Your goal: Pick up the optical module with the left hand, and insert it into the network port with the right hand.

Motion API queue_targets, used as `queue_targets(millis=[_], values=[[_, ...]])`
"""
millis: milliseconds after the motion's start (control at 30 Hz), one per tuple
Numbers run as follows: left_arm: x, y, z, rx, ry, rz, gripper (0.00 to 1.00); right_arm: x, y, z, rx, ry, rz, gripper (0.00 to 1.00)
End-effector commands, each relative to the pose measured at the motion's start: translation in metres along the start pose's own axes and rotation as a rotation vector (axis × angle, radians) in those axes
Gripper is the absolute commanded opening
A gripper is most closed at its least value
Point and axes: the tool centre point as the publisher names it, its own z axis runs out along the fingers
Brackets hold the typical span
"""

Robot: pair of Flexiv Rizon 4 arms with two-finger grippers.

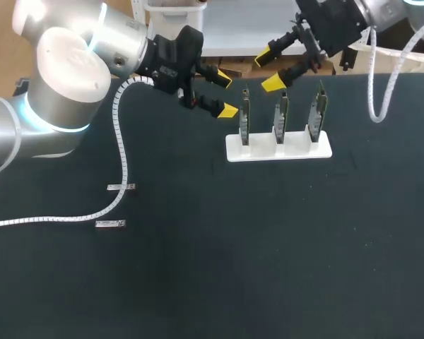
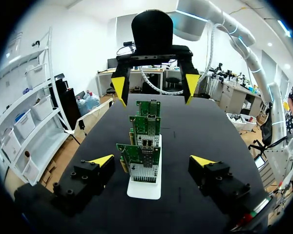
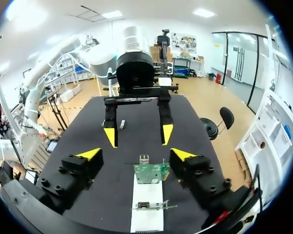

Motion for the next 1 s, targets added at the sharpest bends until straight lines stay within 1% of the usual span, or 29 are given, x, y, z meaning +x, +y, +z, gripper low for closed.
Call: queue_targets(millis=[33,167,333,567,767,1000], values=[[-0.001,0.001,0.001,0.002,0.006,-0.002,1.0,-0.005,-0.002,0.005,0.019,0.006,-0.007,0.0],[-0.001,0.001,0.001,0.002,0.006,-0.002,1.0,-0.007,-0.003,0.011,0.039,0.014,-0.014,0.0],[-0.001,0.001,0.001,0.002,0.006,-0.002,1.0,-0.007,-0.001,0.021,0.037,0.03,-0.029,0.0],[-0.001,0.001,0.001,0.002,0.006,-0.002,1.0,-0.009,0.0,0.025,0.039,0.026,-0.032,0.0],[-0.001,0.001,0.001,0.002,0.006,-0.002,1.0,-0.005,-0.002,0.029,0.038,0.046,-0.028,0.0],[-0.001,0.001,0.001,0.002,0.006,-0.002,1.0,-0.004,-0.005,0.032,0.031,0.039,-0.02,0.0]])
